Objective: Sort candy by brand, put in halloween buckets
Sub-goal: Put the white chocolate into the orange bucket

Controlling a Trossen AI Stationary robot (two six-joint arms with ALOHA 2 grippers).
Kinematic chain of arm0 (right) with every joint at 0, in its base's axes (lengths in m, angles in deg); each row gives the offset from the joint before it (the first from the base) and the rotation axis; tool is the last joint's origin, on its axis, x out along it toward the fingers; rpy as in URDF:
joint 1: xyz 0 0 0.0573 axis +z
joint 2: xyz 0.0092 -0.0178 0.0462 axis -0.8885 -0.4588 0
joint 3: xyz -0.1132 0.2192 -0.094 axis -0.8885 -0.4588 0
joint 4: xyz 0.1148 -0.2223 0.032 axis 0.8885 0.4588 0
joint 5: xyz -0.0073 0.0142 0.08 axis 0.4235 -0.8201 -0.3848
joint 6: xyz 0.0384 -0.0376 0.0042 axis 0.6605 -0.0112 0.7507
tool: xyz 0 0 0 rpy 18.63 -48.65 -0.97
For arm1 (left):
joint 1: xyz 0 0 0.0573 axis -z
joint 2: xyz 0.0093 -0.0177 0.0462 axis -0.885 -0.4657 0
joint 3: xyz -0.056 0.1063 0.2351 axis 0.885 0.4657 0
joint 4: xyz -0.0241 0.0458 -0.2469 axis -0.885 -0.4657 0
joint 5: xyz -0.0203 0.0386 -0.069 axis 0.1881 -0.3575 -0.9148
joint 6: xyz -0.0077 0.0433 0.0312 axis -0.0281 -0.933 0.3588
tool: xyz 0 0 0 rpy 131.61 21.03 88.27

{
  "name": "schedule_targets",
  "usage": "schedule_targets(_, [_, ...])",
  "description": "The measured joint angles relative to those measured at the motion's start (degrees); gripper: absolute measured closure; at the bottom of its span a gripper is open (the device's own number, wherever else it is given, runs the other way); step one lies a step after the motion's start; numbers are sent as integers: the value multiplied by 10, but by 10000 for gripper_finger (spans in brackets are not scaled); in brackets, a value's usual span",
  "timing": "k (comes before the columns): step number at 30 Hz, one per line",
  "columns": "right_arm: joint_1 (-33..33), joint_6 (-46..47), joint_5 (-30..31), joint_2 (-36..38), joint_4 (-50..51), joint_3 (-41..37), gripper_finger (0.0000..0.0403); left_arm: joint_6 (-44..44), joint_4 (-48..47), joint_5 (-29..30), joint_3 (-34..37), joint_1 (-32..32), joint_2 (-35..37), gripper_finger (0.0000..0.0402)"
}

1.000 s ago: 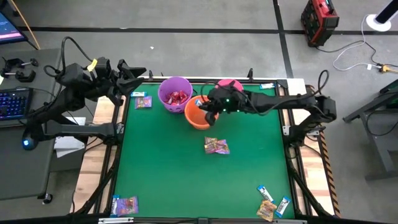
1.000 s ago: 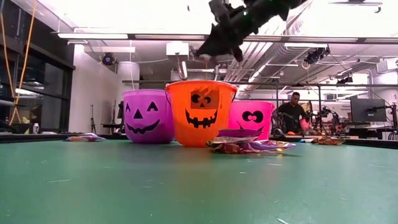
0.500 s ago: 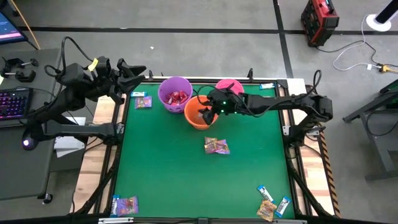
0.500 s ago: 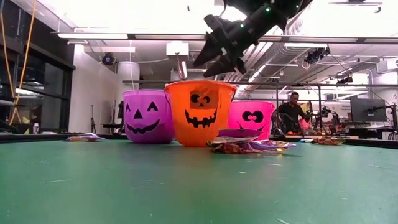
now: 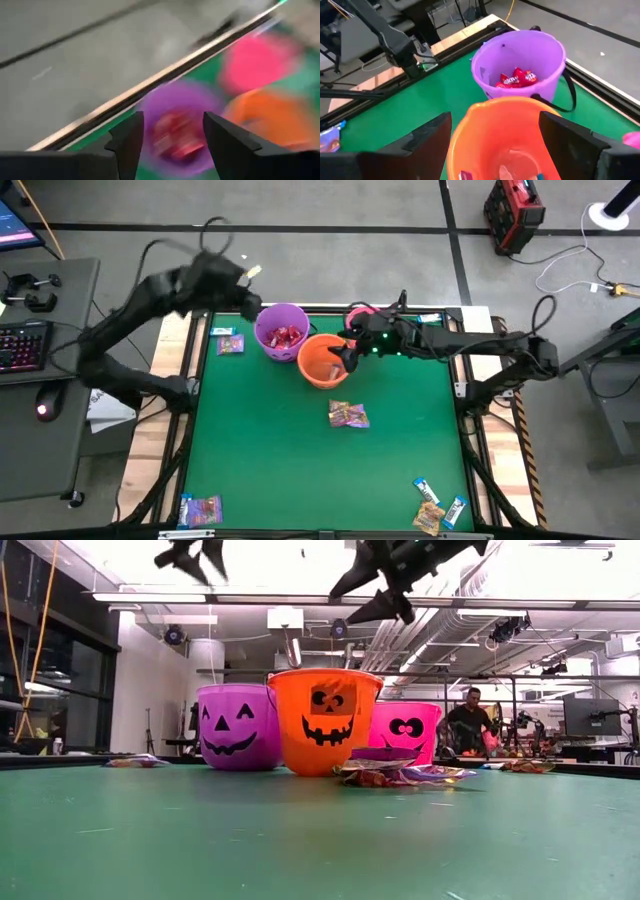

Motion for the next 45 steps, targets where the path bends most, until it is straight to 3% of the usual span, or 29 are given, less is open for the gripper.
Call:
schedule_targets(4, [0, 0, 2, 4, 17, 0, 110, -46, -95, 31, -33, -93, -99, 217])
schedule_targets(9, [2, 2, 1, 5, 34, 0, 110, -93, -148, 3, -34, -190, -210, 218])
schedule_targets(15, [12, 15, 1, 5, 58, 0, 110, -134, -237, -9, -34, -240, -336, 218])
schedule_targets(19, [29, 19, 1, 5, 60, 0, 110, -163, -241, -14, -33, -255, -393, 218])
schedule_targets(28, [56, 51, 4, 5, 62, 0, 110, -319, -234, -4, -34, -270, -472, 218])
schedule_targets(31, [59, 55, 4, 5, 62, 0, 110, -330, -236, 19, -34, -270, -492, 218])
schedule_targets(45, [59, 64, 4, 5, 67, 0, 110, -370, -232, 14, -33, -272, -516, 218])
